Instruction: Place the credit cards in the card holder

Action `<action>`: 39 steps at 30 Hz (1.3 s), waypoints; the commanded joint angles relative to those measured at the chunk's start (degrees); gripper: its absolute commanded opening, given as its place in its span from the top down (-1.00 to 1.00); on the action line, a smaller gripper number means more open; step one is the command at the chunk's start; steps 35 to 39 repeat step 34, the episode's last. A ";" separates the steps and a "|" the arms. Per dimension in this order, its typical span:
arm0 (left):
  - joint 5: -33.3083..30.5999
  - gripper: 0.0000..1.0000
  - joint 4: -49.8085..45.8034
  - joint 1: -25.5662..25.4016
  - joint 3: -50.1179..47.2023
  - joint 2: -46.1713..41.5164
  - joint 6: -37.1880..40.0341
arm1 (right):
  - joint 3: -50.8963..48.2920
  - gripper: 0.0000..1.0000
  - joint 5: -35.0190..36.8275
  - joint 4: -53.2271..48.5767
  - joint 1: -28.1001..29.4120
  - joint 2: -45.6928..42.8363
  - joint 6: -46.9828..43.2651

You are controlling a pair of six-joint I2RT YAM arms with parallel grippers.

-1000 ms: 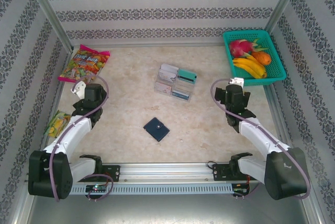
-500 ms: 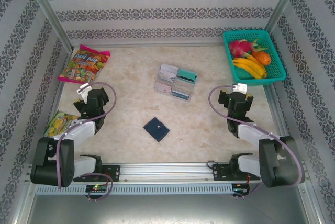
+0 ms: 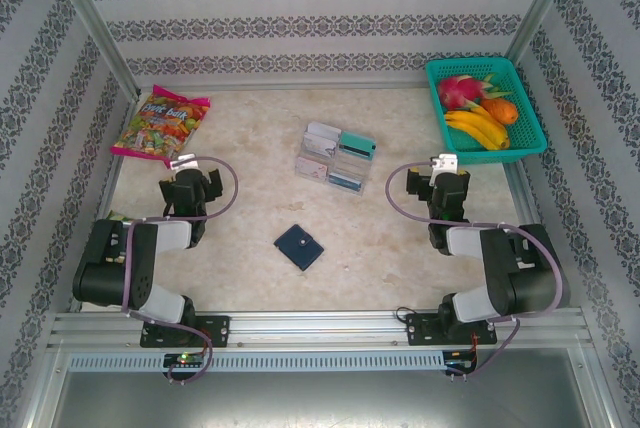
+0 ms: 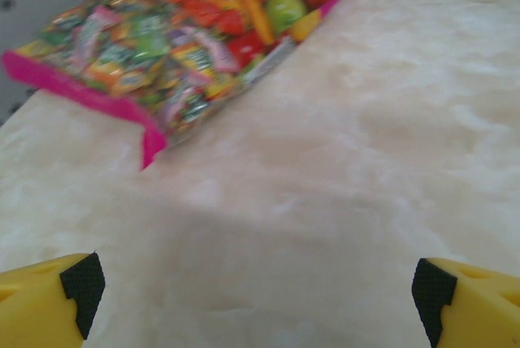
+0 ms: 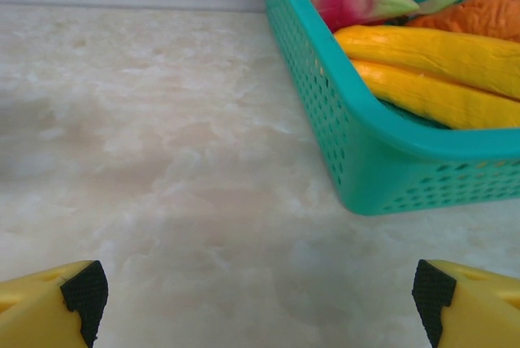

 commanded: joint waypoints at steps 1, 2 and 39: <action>11.38 -0.99 8.75 0.66 -1.26 2.94 5.50 | 1.01 -0.96 -3.55 7.63 -0.96 4.06 -0.06; 11.42 -0.99 12.18 0.66 -2.14 4.02 5.82 | 1.42 -0.96 -4.09 5.07 -1.33 3.26 0.05; 13.55 -0.99 9.03 1.18 -1.22 3.35 5.87 | 1.96 -0.96 -5.01 3.96 -1.97 2.98 0.43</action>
